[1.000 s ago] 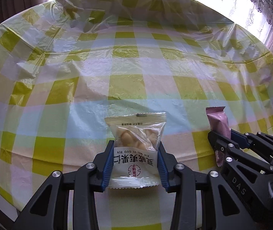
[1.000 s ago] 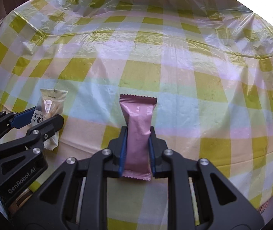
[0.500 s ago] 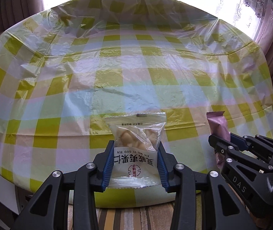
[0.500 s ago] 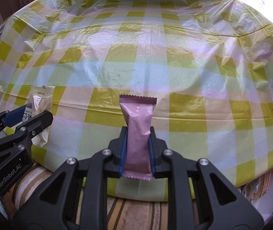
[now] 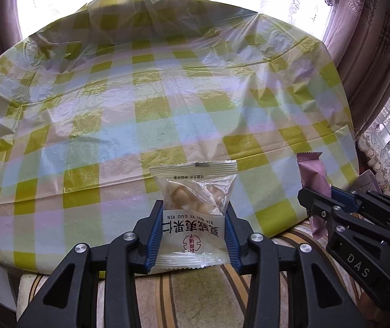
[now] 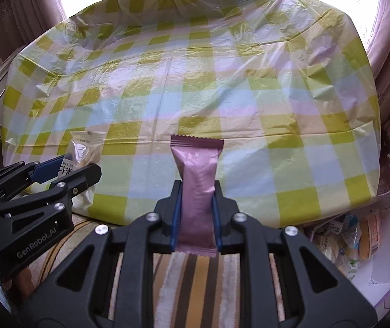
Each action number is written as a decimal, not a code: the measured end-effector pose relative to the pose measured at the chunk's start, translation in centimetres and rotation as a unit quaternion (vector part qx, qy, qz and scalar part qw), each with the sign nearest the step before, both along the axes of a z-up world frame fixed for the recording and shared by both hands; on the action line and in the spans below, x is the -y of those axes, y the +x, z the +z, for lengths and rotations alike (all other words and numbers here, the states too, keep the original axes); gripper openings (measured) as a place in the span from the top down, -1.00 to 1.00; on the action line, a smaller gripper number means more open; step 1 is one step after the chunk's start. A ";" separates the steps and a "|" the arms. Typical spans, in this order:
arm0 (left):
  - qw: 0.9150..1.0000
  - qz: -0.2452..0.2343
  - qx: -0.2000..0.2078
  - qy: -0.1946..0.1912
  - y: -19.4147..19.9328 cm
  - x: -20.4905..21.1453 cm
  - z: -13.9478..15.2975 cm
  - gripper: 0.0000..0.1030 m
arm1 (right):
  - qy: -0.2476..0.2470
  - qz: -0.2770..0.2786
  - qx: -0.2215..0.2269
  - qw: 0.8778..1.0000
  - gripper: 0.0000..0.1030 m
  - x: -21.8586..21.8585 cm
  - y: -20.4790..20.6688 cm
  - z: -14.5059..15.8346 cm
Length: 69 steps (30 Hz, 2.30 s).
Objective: Organize snacks
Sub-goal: 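Carry the cream packet into the box and open the left tool while the right drops the pink packet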
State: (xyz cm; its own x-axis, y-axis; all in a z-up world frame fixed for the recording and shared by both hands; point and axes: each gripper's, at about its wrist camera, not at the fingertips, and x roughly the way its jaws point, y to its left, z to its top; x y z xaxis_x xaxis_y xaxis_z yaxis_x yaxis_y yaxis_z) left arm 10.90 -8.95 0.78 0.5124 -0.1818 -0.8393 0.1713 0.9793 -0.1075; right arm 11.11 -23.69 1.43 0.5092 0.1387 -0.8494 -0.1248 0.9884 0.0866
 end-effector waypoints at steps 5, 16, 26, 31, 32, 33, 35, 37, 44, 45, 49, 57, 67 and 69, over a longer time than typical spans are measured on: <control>0.999 -0.039 -0.008 -0.010 -0.4 3.3 0.4 0.19 | -0.002 -0.029 0.001 1.000 0.56 3.9 -1.4 0.3; 0.988 -0.150 -0.030 -0.001 -1.3 11.9 0.5 0.19 | -0.013 -0.086 -0.019 0.996 0.56 11.5 -4.5 -1.3; 0.969 -0.242 -0.056 0.002 -1.7 19.3 -0.2 0.19 | -0.021 -0.160 -0.051 0.986 0.56 18.3 -7.3 -3.9; 0.959 -0.274 -0.066 0.021 -2.2 22.2 -0.9 0.19 | -0.026 -0.193 -0.068 0.978 0.56 21.2 -8.7 -5.2; 0.957 -0.282 -0.068 0.026 -2.4 22.8 -1.1 0.19 | -0.025 -0.199 -0.071 0.977 0.56 21.7 -8.9 -5.4; 0.954 -0.290 -0.072 0.029 -2.5 23.4 -1.3 0.19 | -0.026 -0.204 -0.074 0.976 0.56 22.2 -9.0 -5.6; 0.949 -0.305 -0.077 0.039 -2.9 24.7 -1.7 0.19 | -0.030 -0.214 -0.078 0.973 0.56 23.0 -9.2 -6.1; 0.943 -0.320 -0.083 0.045 -3.2 25.8 -2.2 0.19 | -0.031 -0.224 -0.082 0.971 0.56 23.9 -9.4 -6.4; 0.923 -0.364 -0.105 0.071 -4.0 29.8 -3.8 0.19 | -0.035 -0.259 -0.099 0.960 0.56 26.8 -9.9 -8.1; 0.920 -0.368 -0.109 0.073 -3.9 30.3 -3.9 0.19 | -0.037 -0.264 -0.101 0.958 0.56 27.3 -9.9 -8.3; 0.915 -0.378 -0.113 0.080 -3.6 32.0 -4.3 0.19 | -0.047 -0.286 -0.111 0.951 0.56 29.1 -10.0 -9.2; 0.909 -0.387 -0.136 0.073 -2.6 35.8 -5.8 0.19 | -0.066 -0.322 -0.121 0.937 0.54 32.6 -9.7 -10.3; 0.910 -0.367 -0.189 0.034 -0.8 39.3 -8.0 0.19 | -0.072 -0.349 -0.134 0.925 0.53 35.7 -9.5 -11.2; 0.909 -0.366 -0.200 0.028 -0.7 39.7 -8.5 0.19 | -0.071 -0.352 -0.138 0.923 0.52 36.3 -9.4 -11.5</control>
State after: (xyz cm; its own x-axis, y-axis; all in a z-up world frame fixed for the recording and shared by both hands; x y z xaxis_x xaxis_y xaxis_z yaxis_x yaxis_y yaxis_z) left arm 10.23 -48.67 -7.67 -0.0765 -0.3016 -0.9504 0.7365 0.6254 -0.2577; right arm 1.72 -60.01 -10.02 0.1922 -0.2676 -0.9442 0.5606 0.8196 -0.1182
